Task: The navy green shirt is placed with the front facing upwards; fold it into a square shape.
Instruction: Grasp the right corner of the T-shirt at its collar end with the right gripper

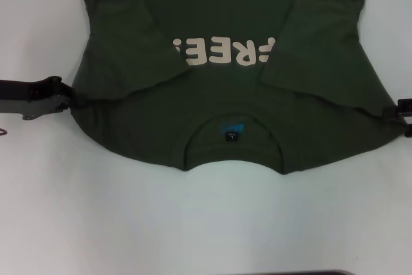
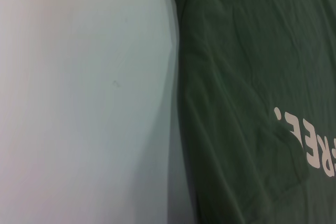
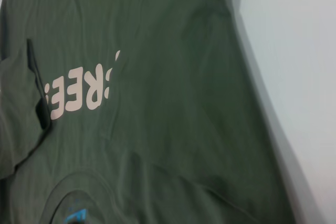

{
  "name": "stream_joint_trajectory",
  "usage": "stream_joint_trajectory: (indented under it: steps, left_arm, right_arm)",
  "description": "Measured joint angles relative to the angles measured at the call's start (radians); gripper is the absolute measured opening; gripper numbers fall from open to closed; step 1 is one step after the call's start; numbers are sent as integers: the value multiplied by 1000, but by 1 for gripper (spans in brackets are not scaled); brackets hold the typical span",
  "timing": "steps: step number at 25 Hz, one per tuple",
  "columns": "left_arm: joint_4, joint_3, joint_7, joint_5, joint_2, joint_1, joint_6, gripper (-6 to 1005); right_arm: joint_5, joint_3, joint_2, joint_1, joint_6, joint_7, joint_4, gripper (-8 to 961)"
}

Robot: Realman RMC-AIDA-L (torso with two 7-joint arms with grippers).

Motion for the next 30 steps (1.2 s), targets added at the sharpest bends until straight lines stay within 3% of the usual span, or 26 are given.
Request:
stream_joint_trajectory:
  steps: [30]
  left_arm:
    - [-2, -2, 10, 0, 0, -3, 0, 3]
  right_arm:
    - [6, 1, 13, 32, 30, -5, 36, 928]
